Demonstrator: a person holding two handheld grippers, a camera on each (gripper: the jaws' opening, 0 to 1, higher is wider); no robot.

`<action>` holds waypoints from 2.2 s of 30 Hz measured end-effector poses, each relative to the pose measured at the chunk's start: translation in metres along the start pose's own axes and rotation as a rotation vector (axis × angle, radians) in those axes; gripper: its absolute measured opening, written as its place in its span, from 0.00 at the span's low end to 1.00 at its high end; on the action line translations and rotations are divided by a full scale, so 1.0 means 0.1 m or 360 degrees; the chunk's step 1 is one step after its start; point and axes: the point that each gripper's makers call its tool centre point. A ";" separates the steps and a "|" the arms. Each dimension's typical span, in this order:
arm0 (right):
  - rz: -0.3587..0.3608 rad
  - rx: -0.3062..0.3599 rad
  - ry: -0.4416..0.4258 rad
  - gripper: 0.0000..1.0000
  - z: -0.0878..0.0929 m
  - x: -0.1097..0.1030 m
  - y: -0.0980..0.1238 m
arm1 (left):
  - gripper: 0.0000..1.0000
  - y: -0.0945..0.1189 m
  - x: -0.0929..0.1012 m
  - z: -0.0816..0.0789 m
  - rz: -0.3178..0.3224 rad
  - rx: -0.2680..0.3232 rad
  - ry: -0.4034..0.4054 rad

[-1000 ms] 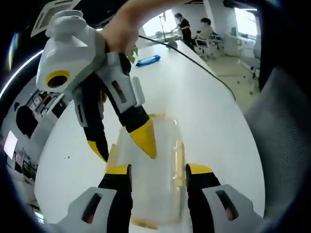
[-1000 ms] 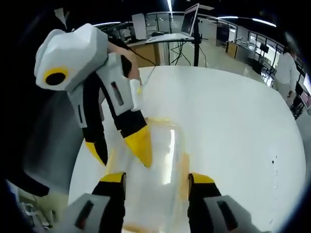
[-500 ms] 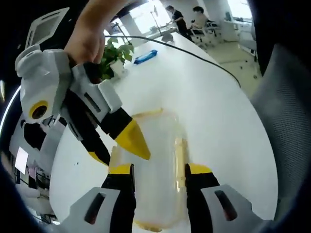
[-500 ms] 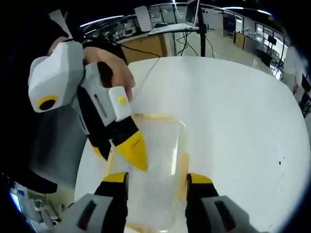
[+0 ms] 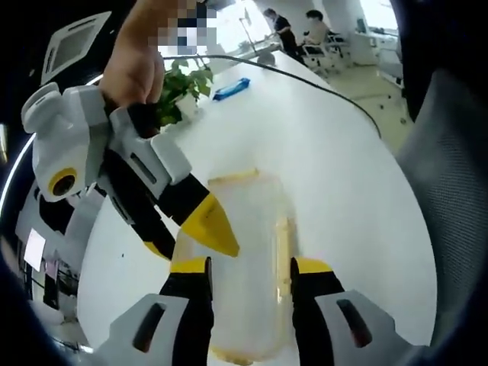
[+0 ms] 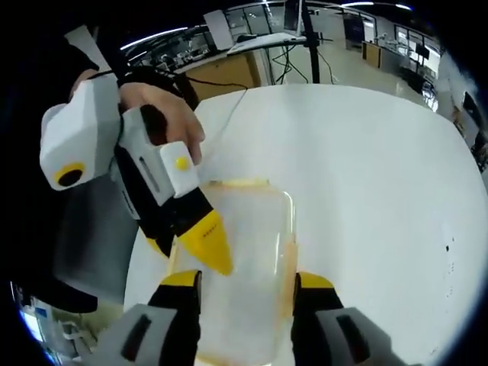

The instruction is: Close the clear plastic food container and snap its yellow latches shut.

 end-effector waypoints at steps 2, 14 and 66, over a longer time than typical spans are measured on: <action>0.0003 0.0003 -0.0011 0.46 0.00 0.00 0.00 | 0.38 0.01 0.01 -0.01 0.0002 0.0001 -0.0012; 0.0088 -0.0002 0.0076 0.55 -0.06 -0.02 0.14 | 0.49 0.17 0.10 -0.12 0.0115 0.0033 0.0139; 0.0595 0.0251 -0.0135 0.52 0.14 -0.22 0.35 | 0.55 0.24 -0.31 0.11 0.0195 -0.0115 0.0689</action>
Point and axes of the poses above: the point that each gripper's makers call its tool centre point, and the gripper's own axes: y roughly backward along the fingers, x roughly to its right, z roughly out of its underside, and after that the axes turned 3 degrees about -x, right-handed
